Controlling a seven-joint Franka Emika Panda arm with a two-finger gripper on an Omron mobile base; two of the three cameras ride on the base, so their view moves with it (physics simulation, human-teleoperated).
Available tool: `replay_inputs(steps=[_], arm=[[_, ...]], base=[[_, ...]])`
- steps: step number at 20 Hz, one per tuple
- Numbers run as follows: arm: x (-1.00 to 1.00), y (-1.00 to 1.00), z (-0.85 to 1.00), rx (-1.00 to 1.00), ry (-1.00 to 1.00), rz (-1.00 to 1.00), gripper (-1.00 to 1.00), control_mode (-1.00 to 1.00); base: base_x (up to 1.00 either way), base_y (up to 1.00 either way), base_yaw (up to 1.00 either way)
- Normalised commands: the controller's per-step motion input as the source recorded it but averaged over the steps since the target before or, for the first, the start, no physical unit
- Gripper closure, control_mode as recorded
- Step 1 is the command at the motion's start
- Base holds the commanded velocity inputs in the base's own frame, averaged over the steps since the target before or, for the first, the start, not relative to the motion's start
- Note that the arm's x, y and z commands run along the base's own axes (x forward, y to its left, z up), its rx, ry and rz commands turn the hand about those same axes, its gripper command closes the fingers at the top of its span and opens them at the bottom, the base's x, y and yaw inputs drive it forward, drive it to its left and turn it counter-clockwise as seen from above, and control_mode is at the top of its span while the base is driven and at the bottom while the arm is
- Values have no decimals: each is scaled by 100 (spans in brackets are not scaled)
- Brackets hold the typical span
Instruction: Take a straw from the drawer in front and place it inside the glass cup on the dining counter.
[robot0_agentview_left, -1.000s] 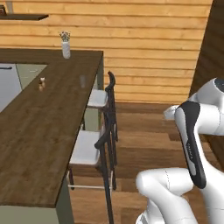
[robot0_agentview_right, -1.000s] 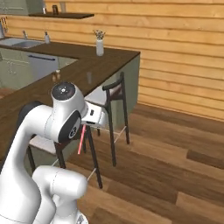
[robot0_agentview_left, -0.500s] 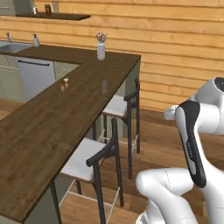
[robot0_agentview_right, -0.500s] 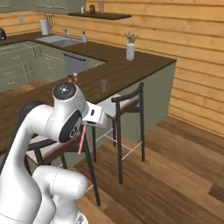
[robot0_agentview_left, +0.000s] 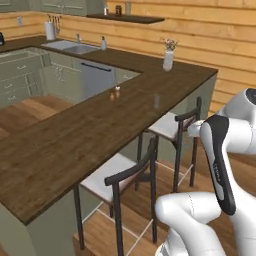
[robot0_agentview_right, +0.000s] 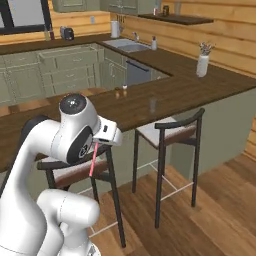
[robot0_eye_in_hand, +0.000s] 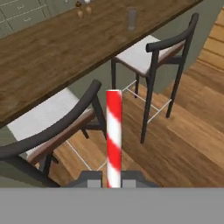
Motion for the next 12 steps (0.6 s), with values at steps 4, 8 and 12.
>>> replay_inputs(steps=[4, 8, 12], arm=[[0, 0, 0, 0, 0, 0, 100, 100], [0, 0, 0, 0, 0, 0, 100, 100], [0, 0, 0, 0, 0, 0, 100, 100]], base=[[31, -80, 46], [8, -98, 39], [8, -100, 33]])
